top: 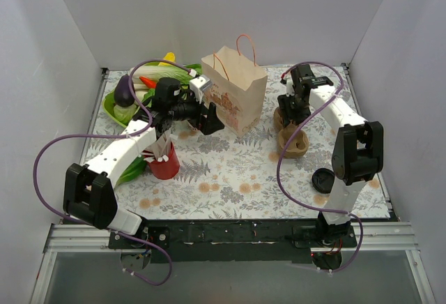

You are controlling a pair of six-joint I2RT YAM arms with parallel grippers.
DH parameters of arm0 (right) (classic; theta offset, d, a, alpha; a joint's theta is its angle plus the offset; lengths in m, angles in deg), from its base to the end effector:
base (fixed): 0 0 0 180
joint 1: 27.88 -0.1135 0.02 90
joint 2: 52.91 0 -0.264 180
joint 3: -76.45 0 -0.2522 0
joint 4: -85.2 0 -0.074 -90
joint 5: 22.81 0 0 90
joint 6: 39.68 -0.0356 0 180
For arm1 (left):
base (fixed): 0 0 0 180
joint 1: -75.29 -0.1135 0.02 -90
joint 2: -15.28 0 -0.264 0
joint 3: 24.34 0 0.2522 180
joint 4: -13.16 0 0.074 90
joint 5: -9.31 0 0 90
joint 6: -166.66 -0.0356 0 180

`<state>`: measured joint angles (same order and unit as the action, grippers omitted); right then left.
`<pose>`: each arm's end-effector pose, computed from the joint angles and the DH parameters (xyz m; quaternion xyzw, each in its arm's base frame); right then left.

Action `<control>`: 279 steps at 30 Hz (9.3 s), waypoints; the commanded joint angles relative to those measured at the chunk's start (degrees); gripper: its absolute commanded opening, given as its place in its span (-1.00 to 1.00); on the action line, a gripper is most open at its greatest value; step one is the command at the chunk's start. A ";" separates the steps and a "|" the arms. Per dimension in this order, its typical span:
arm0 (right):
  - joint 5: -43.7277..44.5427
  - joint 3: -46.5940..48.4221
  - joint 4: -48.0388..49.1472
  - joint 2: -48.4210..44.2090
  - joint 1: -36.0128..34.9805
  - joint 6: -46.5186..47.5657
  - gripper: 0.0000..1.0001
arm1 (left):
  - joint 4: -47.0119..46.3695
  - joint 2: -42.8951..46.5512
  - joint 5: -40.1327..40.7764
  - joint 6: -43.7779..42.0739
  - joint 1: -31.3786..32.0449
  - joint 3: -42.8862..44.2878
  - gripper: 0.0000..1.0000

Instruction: Pack the takeout coffee

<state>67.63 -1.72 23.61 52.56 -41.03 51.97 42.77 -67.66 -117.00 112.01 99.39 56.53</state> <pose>0.3779 0.0880 0.2524 -0.1250 0.9687 0.0178 0.2138 0.2899 -0.1528 0.3125 0.0698 0.8407 -0.4659 0.2672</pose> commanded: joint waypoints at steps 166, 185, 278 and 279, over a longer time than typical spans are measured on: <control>-21.72 15.73 20.51 -6.77 -17.26 31.83 -0.17 | -6.89 1.02 34.47 -5.99 1.57 30.96 0.96; -26.16 5.82 -2.52 -27.40 -16.91 43.86 -0.97 | -6.55 -5.22 30.36 -8.81 1.57 38.71 0.96; -28.13 -2.37 -12.45 -37.08 -20.00 62.88 0.10 | 34.24 -13.40 -10.27 -24.63 2.10 34.76 -1.00; -28.39 -3.08 -13.24 -38.31 -18.68 61.30 0.14 | 34.07 -12.78 -10.27 -24.63 2.09 33.71 -1.00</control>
<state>37.34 -6.90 14.29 20.75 -63.13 122.13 77.88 -85.85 -127.06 85.85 101.29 92.77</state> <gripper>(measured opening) 0.544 0.020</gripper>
